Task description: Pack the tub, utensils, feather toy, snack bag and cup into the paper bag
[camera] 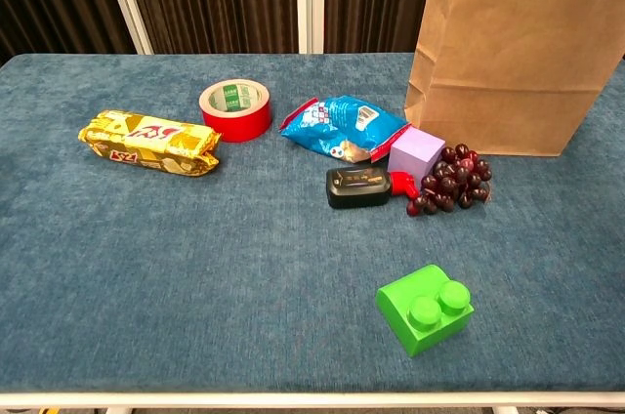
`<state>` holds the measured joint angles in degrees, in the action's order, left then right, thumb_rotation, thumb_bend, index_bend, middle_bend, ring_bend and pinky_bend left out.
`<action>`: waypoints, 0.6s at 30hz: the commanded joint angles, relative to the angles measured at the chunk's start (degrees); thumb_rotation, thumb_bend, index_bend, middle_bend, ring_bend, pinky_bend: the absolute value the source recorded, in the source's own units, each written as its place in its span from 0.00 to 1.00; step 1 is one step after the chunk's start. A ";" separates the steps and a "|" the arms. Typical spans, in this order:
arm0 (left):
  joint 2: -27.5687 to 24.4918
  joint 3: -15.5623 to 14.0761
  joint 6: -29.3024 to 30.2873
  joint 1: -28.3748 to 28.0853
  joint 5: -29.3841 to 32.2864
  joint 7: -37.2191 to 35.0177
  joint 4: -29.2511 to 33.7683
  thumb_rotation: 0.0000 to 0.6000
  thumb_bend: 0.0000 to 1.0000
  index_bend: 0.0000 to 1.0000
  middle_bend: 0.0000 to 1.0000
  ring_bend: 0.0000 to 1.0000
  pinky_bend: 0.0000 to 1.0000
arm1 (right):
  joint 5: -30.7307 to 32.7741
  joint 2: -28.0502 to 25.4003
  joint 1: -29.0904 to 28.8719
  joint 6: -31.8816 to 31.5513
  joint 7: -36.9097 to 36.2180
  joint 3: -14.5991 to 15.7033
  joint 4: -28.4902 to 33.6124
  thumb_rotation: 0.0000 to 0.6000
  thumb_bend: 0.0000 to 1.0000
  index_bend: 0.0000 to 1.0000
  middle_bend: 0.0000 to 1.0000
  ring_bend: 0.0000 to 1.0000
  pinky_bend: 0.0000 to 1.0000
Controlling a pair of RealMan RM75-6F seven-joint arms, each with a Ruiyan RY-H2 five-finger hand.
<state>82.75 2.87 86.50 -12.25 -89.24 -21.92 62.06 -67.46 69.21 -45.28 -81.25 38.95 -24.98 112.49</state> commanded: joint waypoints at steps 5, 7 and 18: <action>-0.20 -0.12 0.10 0.15 -0.02 -0.01 0.08 1.00 0.08 0.11 0.09 0.03 0.20 | -10.77 -8.70 5.47 10.47 -8.13 13.47 3.76 1.00 0.00 0.49 0.46 0.35 0.62; -0.29 -0.19 0.19 0.24 -0.07 0.01 0.17 1.00 0.08 0.11 0.09 0.03 0.20 | -11.09 -10.72 6.61 12.83 -8.21 16.25 3.89 1.00 0.00 0.49 0.45 0.34 0.61; -0.93 0.04 0.09 -0.05 -0.10 0.90 1.28 1.00 0.08 0.11 0.09 0.03 0.20 | -15.29 -13.18 16.41 11.64 -14.19 26.12 -1.40 1.00 0.00 0.48 0.45 0.32 0.60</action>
<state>81.84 2.90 86.60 -12.27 -89.34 -21.07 63.28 -82.35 56.43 -30.65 -68.39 24.82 -0.19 112.40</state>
